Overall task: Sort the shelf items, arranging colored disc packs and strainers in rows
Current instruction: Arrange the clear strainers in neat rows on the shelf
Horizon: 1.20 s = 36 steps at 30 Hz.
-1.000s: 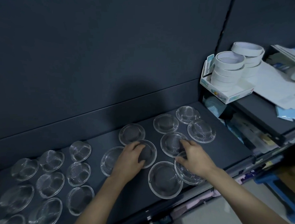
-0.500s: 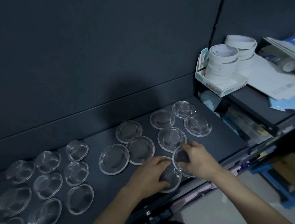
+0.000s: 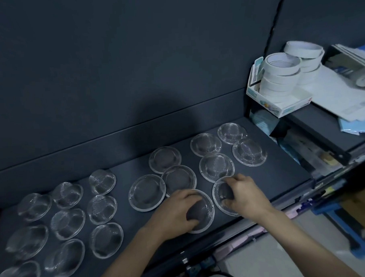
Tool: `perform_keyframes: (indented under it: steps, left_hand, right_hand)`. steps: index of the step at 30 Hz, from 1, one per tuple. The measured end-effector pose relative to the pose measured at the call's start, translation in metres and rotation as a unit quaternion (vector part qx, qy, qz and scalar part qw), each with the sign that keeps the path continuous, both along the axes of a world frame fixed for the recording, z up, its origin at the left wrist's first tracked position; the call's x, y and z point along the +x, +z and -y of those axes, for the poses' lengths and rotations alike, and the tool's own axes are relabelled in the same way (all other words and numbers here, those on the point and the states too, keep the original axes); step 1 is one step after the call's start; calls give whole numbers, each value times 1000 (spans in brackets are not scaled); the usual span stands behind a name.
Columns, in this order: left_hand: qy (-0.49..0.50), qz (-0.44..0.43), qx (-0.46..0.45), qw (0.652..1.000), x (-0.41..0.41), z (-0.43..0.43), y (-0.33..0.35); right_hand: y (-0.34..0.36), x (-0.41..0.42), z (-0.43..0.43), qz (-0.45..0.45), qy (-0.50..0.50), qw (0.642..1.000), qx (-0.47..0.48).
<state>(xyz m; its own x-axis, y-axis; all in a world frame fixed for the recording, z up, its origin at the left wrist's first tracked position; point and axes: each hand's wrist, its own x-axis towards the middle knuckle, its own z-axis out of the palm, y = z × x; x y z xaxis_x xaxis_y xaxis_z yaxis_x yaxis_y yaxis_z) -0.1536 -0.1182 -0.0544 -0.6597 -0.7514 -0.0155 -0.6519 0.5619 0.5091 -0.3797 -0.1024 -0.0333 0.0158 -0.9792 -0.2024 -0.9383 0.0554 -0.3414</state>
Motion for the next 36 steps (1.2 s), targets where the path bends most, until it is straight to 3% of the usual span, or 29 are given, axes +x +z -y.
perform_keyframes:
  steps: [8,15,17,20,29,36]
  left_hand:
    - [13,-23,30,999,6,-4,-1]
    - [208,-53,-64,975,33,7,7]
    - [252,-26,-91,963,43,15,9]
    - [294,65,-47,952,55,25,9]
    - [296,35,52,953,70,31,8]
    - [289,-28,-34,956,67,30,21]
  right_hand:
    - [-3,1,1,3,-17,1000,-15]
    - [-5,0,-3,17,-20,999,-29]
    - [-6,1,-3,21,-24,999,-30]
    - [-6,4,-2,19,-31,999,-32]
    - [-5,8,-5,46,-56,997,-26]
    - [-6,8,-17,86,-100,990,-55]
